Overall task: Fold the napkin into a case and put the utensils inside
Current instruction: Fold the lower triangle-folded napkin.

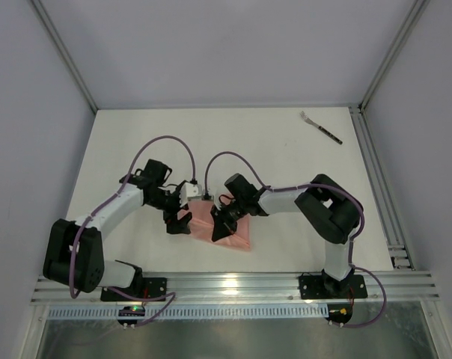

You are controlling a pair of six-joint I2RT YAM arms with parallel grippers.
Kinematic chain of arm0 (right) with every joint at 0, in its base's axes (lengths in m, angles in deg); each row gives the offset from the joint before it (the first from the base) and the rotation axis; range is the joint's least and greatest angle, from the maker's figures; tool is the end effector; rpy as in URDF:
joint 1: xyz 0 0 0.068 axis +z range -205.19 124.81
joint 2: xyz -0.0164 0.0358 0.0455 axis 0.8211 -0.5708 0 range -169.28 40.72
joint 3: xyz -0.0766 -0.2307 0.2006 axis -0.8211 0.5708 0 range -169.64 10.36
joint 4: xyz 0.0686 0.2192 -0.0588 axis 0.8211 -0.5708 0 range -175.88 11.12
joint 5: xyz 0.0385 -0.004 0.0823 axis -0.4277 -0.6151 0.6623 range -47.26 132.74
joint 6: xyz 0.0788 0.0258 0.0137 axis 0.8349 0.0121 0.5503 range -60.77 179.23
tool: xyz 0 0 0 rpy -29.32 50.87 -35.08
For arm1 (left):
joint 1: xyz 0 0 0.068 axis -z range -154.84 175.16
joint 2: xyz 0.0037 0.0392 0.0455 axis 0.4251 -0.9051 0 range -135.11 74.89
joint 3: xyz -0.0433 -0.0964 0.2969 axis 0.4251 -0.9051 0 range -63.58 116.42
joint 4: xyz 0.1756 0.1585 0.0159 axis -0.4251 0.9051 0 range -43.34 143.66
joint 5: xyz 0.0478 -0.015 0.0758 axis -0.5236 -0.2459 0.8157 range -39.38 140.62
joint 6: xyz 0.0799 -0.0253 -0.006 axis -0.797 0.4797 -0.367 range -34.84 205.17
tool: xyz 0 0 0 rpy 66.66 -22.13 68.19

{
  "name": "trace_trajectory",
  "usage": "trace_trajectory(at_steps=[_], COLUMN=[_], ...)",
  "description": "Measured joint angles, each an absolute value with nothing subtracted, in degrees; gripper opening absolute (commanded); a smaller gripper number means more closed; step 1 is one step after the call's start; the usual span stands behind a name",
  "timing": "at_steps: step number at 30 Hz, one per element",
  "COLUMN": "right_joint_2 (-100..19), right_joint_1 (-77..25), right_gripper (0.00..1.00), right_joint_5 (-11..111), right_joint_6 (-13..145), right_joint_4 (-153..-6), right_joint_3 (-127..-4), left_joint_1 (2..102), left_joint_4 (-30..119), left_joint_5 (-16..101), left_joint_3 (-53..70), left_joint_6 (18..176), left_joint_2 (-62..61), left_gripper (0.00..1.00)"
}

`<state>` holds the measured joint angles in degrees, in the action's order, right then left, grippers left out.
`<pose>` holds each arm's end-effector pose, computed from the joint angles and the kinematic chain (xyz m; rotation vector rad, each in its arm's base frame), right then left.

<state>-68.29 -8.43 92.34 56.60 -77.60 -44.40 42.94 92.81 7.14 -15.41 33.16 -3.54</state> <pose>0.2126 0.3080 0.1646 -1.4067 2.1254 1.3953 0.1821 -0.1116 0.2325 1.5641 2.0304 -0.8861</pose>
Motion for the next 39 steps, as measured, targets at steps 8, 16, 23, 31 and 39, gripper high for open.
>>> trace_trajectory(at_steps=[8,16,23,31,39], right_joint_2=[-68.3,-68.3,-68.3,-68.5,-59.9], right_joint_1=[-8.4,-8.4,-8.4,-8.4,-10.7], right_gripper=[0.04,0.04,0.04,0.49,0.54], right_joint_5=[92.4,92.4,92.4,92.2,89.7], right_joint_6=[56.6,56.5,56.4,56.0,56.6], right_joint_4=[-77.7,-77.8,-78.1,-81.3,-87.2], right_joint_3=[-45.4,-45.7,-45.7,-46.5,-47.4], left_joint_1=[43.0,43.0,43.1,43.1,42.8], left_joint_4=[87.8,89.1,92.9,95.6,96.8], left_joint_5=[9.0,7.8,4.6,3.5,3.7], left_joint_3=[-15.9,-14.8,-13.9,-13.9,-14.3], left_joint_6=[35.3,35.0,33.3,32.0,30.6], left_joint_2=[-6.4,-10.1,-10.1,-10.1,-9.7], left_gripper=[0.86,0.38,0.12,0.0,0.0])
